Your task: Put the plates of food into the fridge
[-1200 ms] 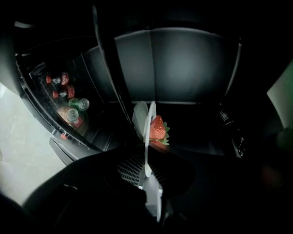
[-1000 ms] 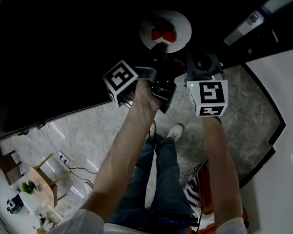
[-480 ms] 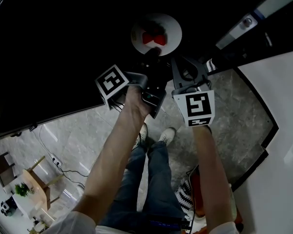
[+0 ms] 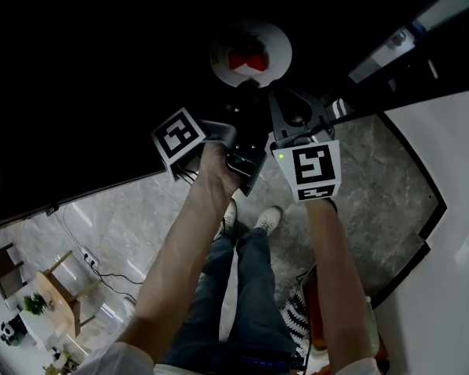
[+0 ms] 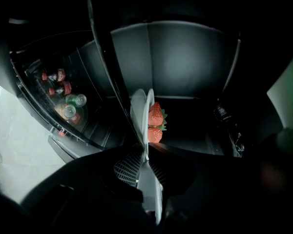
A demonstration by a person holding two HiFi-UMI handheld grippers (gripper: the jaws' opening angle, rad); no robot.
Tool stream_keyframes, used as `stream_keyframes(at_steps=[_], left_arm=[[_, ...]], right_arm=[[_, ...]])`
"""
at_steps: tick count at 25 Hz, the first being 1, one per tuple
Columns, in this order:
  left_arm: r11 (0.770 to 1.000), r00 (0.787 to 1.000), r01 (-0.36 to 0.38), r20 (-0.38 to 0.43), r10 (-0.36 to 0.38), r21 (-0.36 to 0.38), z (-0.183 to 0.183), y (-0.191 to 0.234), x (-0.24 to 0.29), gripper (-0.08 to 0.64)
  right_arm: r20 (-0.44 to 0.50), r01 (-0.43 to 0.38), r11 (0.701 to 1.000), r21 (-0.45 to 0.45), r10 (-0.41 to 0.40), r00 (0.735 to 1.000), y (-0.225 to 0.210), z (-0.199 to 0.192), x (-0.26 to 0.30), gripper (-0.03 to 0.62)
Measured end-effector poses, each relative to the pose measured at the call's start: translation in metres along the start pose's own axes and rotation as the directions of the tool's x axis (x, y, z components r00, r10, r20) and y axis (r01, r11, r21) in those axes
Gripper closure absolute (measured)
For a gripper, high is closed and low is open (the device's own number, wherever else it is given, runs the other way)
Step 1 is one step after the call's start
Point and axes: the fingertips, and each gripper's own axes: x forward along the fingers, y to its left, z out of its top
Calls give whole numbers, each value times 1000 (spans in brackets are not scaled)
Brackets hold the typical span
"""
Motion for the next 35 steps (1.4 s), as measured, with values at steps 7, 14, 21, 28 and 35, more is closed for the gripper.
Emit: stream_keyframes(at_steps=[7,14,21,28,35], left_arm=[[1000,1000,12,2,-11,-15,-1,1,0,535],[1000,1000,7,10,-7,-11,1,-3,-1,535],[1000,1000,-8,-4,8,7,0,-2,1,518],[1000,1000,-10,-24,10,-10,-2,-2,1,518],[1000,999,11,-50,-11,-4,-7,-5,3,520]], right_arm=[[-8,34,999,13,-34,999,-10,2,11,583],[-12,47,999,9,-47,999,-16,4,16,583],[-14,61,998,12,-61,998,-20,7,17,583],[-14,88,996,14,-88,996,-24,4,12,583],[-14,58,993,102,-57,998,-24,-2,5,583]])
